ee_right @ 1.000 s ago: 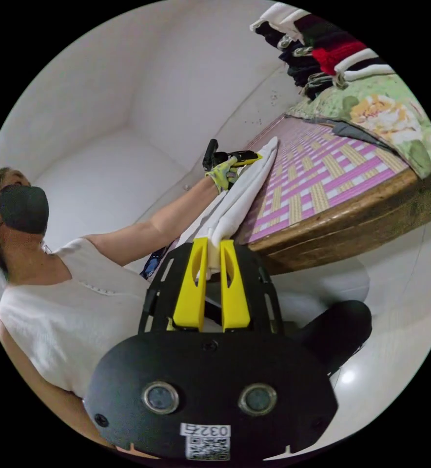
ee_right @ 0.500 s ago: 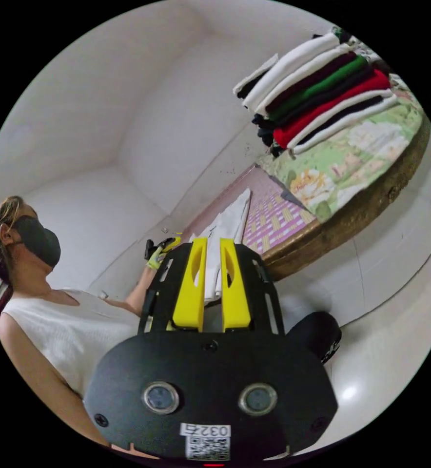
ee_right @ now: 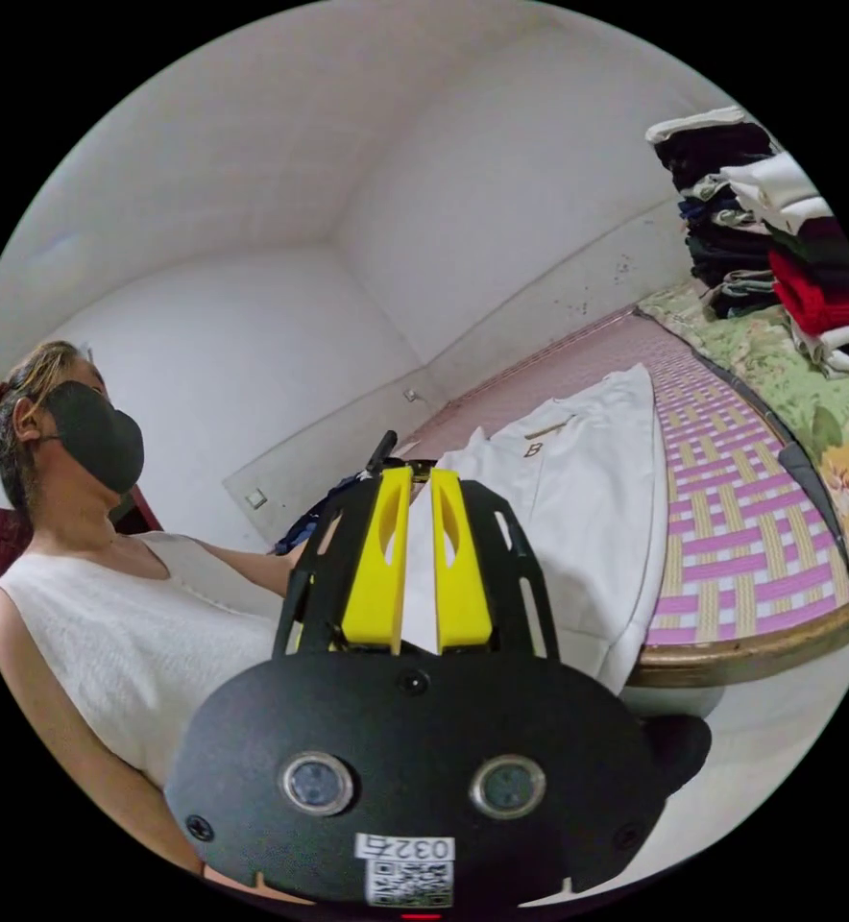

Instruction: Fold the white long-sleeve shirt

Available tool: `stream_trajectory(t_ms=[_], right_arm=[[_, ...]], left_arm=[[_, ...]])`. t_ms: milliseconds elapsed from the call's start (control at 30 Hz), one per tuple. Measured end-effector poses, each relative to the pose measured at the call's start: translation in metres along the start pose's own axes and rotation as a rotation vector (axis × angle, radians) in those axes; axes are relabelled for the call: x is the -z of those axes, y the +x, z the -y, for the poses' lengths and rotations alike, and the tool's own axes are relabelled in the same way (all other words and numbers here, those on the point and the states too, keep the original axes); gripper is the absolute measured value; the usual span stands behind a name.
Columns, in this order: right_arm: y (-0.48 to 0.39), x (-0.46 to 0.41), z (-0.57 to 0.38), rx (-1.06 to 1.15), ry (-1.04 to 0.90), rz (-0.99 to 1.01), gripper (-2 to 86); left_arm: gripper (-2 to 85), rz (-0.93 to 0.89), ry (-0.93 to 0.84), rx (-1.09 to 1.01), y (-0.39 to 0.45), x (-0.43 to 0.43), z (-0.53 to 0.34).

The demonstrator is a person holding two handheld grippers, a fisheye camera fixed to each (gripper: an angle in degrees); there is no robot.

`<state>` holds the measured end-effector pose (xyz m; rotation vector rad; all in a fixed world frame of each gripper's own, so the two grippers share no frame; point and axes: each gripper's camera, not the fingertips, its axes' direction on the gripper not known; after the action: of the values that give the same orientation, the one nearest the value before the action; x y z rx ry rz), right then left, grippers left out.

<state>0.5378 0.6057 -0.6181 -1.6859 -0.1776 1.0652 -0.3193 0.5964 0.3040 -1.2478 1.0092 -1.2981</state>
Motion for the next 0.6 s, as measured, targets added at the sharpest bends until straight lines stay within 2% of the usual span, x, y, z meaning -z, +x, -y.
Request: stream_trajectory(t_ms=[100,233,300,467,600], right_arm=[[-0.001,0.004,-0.005,-0.014,-0.004,0.009,4.1],[-0.003,0.014,-0.010,-0.023,-0.025,-0.017,3.7],[-0.001,0.020,-0.012,-0.035,-0.031,-0.030,3.6],[0.009,0.034,-0.011,-0.063,-0.013,-0.003,3.4],[0.010,0.033,-0.004,-0.050,-0.036,0.003,3.5]], left_arm=[[2.4,0.079,0.012,0.029,0.000,0.000,0.001],[-0.3,-0.180,0.005,0.046,-0.035,0.026,-0.008],[-0.7,-0.184,0.002,-0.002,-0.037,0.052,-0.013],[-1.3,-0.004,0.049,-0.037,-0.059,0.158,-0.031],[-0.9,0.138,0.028,0.112,-0.126,0.231,-0.062]])
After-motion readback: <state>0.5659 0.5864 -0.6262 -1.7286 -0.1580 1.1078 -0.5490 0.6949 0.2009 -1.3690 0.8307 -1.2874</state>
